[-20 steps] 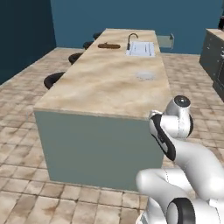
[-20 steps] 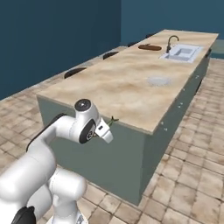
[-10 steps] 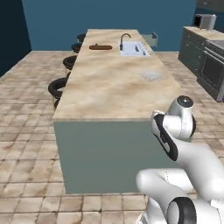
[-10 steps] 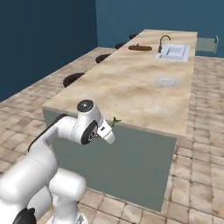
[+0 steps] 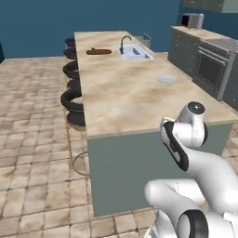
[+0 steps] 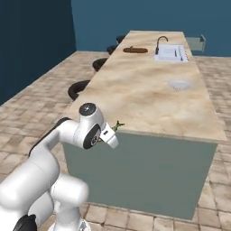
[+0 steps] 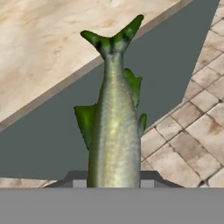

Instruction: Pick up the knife from the drawer and place it on the cutting board. Then place the meat from the plate to the cutting board.

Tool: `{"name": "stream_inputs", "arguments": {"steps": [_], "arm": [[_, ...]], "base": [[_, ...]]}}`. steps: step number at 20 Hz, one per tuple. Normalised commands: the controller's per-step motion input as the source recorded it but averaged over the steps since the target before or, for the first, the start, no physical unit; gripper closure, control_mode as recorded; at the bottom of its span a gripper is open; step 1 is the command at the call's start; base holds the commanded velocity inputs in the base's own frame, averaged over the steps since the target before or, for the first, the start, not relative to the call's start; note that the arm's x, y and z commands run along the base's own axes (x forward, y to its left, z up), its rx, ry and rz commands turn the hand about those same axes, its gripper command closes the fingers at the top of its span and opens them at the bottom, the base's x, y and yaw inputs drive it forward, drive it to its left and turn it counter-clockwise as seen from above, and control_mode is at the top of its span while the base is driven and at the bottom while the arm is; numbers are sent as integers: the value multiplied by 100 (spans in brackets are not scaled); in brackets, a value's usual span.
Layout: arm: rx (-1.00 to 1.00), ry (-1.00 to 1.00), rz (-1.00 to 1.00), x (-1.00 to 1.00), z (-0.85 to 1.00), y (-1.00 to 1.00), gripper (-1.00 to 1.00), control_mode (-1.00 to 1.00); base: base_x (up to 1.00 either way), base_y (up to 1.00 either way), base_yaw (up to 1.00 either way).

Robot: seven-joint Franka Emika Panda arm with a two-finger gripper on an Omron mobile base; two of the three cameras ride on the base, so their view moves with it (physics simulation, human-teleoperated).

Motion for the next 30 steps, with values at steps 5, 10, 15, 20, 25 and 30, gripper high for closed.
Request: {"name": "stream_inputs", "arguments": {"steps": [5, 10, 15, 20, 25, 30], "arm": [[0, 0, 0, 0, 0, 0, 100, 100], [0, 0, 0, 0, 0, 0, 100, 100], [0, 0, 0, 0, 0, 0, 100, 100], [0, 0, 0, 0, 0, 0, 100, 100], [0, 0, 0, 0, 0, 0, 100, 100], [0, 0, 0, 0, 0, 0, 100, 100]], "base": [[51, 92, -35], [53, 90, -36], [50, 78, -41], [35, 66, -47], [32, 69, -46], [-13, 70, -43]]}}
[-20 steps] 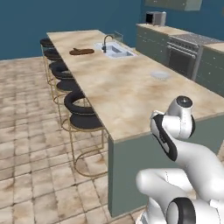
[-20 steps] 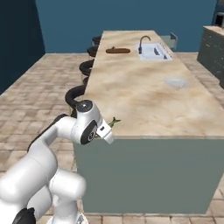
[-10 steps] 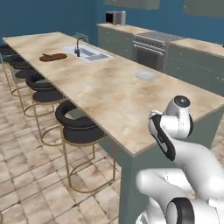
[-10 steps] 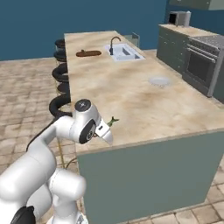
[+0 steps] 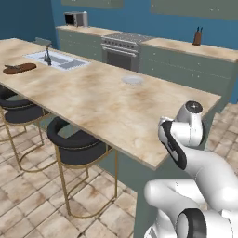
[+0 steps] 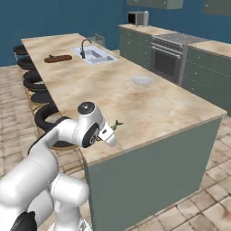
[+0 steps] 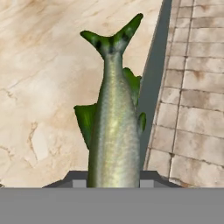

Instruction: Pick up the knife from the drawer and place it on the cutting board. Then place the meat from the plate to the cutting board.

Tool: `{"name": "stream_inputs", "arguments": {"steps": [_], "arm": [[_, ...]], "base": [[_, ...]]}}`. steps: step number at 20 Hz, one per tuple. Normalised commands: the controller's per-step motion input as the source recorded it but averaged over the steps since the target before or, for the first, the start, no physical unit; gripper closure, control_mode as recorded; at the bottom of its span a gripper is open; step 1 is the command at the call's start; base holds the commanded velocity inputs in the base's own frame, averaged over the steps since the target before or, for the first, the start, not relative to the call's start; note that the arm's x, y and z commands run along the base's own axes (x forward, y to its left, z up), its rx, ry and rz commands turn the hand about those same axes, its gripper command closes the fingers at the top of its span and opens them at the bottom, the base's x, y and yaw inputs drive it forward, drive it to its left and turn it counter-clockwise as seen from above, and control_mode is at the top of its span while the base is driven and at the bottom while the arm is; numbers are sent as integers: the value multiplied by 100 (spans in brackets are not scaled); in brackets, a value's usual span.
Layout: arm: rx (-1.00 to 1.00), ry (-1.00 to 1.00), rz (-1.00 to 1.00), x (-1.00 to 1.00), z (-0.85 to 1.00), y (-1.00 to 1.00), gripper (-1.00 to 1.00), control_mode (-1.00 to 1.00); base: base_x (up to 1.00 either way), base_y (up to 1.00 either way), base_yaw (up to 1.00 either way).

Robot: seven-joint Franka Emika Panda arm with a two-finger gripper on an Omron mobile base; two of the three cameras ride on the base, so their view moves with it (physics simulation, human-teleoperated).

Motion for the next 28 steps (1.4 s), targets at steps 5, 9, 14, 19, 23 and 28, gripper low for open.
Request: {"name": "stream_inputs", "arguments": {"steps": [5, 9, 14, 19, 23, 28], "arm": [[0, 0, 0, 0, 0, 0, 100, 100], [0, 0, 0, 0, 0, 0, 100, 100], [0, 0, 0, 0, 0, 0, 100, 100], [0, 0, 0, 0, 0, 0, 100, 100], [0, 0, 0, 0, 0, 0, 100, 100], [0, 0, 0, 0, 0, 0, 100, 100]], "base": [[-37, 79, -36], [-2, 100, -23], [22, 100, -19], [42, 100, -22], [54, 100, -24], [61, 100, -21]]}}
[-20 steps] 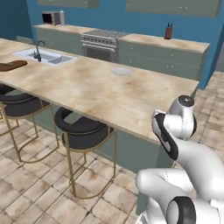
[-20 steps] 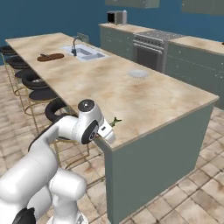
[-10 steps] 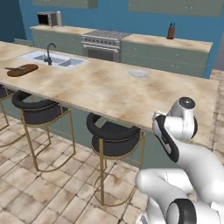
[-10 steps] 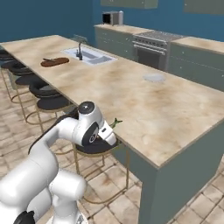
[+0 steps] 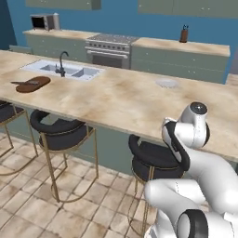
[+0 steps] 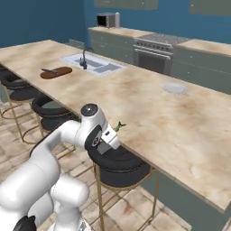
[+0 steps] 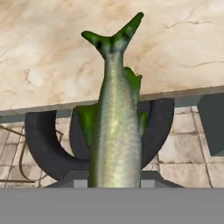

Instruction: Pick up the knife from the drawer and place it on the cutting board. Then place the meat from the plate to the cutting board.

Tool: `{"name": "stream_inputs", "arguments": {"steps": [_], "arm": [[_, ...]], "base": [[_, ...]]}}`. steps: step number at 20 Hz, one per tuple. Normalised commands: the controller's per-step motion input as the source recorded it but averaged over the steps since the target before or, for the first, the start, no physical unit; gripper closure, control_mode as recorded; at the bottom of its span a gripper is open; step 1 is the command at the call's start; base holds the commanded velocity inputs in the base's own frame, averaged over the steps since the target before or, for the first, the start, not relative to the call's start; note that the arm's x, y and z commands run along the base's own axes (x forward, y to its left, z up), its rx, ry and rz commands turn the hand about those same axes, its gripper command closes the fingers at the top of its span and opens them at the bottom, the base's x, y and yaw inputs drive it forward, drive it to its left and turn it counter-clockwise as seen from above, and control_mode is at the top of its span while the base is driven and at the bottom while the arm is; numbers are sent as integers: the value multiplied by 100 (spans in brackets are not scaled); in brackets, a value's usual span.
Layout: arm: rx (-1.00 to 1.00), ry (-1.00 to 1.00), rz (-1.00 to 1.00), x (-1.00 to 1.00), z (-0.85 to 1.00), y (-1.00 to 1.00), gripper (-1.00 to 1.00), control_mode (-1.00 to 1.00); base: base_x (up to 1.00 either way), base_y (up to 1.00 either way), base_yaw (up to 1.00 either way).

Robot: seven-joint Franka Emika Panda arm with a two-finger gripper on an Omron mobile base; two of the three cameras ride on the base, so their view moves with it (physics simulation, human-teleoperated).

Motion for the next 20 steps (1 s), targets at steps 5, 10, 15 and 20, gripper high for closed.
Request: {"name": "stream_inputs", "arguments": {"steps": [5, 10, 15, 20], "arm": [[0, 0, 0, 0, 0, 0, 100, 100], [0, 0, 0, 0, 0, 0, 100, 100], [0, 0, 0, 0, 0, 0, 100, 100], [0, 0, 0, 0, 0, 0, 100, 100]], "base": [[61, 100, -19], [61, 100, -18], [62, 100, -18], [61, 100, -19]]}}
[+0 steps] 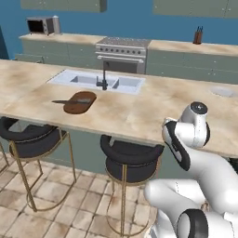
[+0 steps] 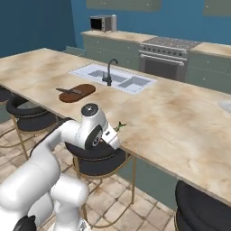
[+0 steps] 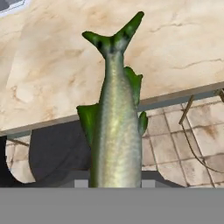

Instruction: Pick up the knife from the drawer and place it on the cutting board. Then place the meat from the plate to the cutting board.

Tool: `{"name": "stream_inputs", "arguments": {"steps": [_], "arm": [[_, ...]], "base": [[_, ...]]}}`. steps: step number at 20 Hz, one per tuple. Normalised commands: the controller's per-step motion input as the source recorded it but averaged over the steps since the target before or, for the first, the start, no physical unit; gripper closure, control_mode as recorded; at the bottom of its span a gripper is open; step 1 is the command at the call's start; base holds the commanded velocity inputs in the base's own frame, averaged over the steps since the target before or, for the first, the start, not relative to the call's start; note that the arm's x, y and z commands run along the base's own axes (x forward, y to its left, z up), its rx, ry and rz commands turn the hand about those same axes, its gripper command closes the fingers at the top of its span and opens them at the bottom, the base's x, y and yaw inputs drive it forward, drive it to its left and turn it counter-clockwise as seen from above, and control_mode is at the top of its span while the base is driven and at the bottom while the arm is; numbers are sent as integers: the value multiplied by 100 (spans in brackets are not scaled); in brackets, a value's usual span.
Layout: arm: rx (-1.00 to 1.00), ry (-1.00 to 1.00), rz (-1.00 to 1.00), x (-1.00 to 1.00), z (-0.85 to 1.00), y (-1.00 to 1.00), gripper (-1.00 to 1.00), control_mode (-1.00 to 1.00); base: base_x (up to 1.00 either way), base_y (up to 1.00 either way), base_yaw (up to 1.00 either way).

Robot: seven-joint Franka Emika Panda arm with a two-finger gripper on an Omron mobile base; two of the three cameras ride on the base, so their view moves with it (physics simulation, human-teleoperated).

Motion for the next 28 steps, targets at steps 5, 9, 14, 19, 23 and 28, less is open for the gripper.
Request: {"name": "stream_inputs", "arguments": {"steps": [5, 9, 14, 19, 23, 28], "arm": [[0, 0, 0, 0, 0, 0, 100, 100], [0, 0, 0, 0, 0, 0, 100, 100], [0, 0, 0, 0, 0, 0, 100, 100], [0, 0, 0, 0, 0, 0, 100, 100], [0, 0, 0, 0, 0, 0, 100, 100], [0, 0, 0, 0, 0, 0, 100, 100]], "base": [[50, 100, -24], [28, 89, -36], [28, 88, -37], [38, 96, -33], [49, 100, -31], [74, 43, -14]]}}
